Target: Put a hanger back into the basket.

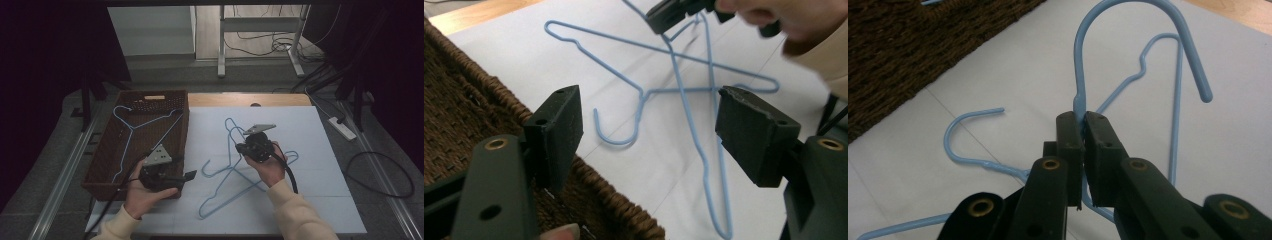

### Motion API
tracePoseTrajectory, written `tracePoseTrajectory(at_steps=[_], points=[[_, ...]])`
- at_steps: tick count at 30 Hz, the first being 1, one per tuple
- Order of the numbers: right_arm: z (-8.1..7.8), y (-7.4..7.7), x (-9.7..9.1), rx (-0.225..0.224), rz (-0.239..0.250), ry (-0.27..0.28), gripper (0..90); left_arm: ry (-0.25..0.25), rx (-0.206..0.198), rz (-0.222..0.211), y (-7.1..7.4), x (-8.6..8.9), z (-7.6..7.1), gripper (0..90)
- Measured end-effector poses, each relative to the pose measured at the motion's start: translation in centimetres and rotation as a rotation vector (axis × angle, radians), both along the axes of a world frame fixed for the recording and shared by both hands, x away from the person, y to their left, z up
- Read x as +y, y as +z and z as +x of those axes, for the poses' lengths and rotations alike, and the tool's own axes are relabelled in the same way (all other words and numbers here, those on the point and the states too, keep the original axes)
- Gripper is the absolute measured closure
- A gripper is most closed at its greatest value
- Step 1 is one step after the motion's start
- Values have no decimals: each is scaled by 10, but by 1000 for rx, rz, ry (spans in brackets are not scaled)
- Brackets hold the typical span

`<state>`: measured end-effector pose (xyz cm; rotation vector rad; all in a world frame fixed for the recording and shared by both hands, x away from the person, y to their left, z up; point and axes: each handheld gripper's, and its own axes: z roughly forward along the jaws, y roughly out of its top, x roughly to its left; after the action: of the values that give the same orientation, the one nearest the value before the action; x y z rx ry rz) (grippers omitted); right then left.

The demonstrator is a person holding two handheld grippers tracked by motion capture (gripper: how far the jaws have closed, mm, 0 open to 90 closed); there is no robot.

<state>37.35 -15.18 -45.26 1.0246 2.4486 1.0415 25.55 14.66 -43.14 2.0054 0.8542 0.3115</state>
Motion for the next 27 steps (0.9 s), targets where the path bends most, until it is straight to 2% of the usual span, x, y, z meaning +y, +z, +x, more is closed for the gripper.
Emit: tracePoseTrajectory(at_steps=[4, 7, 11, 14, 27], points=[[-4, 3, -2, -12, 10, 3, 863, -36, 28, -29, -1, -9, 1, 279], [-8, 7, -5, -26, 24, 7, 866, -53, 26, -9, -1, -21, 1, 279], [-13, 10, -6, -37, 34, 14, 867, -52, 34, 26, -7, -32, 3, 282], [-14, 10, -7, -42, 37, 14, 867, -59, 54, 30, -13, -38, 5, 285], [-20, 12, -8, -48, 60, 17, 868, -82, 67, 45, -20, -59, 8, 296]])
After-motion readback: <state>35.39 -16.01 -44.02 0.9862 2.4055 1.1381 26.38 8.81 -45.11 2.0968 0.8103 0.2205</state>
